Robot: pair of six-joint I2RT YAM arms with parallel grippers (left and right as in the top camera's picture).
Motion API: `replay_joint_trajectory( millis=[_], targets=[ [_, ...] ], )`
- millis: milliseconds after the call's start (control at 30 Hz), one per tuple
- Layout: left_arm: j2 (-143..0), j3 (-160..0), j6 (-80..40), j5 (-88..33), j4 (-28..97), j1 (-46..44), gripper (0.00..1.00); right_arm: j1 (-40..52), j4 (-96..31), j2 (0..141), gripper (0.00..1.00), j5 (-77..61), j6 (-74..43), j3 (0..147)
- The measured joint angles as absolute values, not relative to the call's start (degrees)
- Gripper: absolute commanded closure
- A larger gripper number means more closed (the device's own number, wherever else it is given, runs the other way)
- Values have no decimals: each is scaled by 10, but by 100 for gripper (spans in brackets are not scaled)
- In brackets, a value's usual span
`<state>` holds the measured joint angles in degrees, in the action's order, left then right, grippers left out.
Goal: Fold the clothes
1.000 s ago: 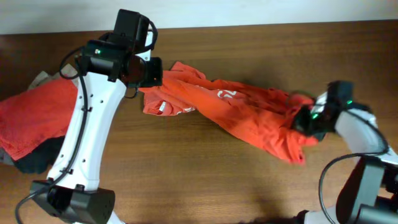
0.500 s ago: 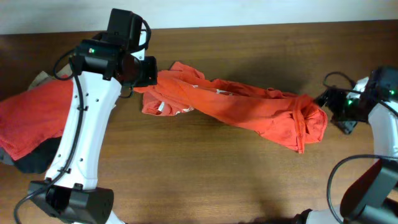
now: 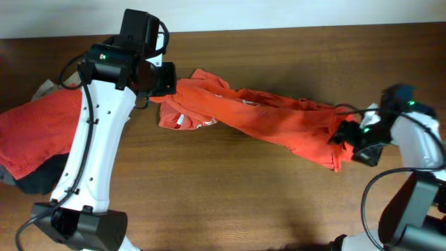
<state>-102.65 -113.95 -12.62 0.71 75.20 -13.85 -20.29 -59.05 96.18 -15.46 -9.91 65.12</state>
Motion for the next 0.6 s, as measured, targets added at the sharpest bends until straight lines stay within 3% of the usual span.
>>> replay_joint_trajectory(
  millis=[200,400,600],
  targets=[
    [-1027,-1140,-126,7,752,-138,99,-196,-500,964,28,-133,-105,570],
    [-1027,-1140,-126,7,752,-138,100,-196,-482,964,73,-131,-105,559],
    [-1027,-1140,-126,7,752,-138,99,-196,-491,964,96,-156,-105,559]
  ],
)
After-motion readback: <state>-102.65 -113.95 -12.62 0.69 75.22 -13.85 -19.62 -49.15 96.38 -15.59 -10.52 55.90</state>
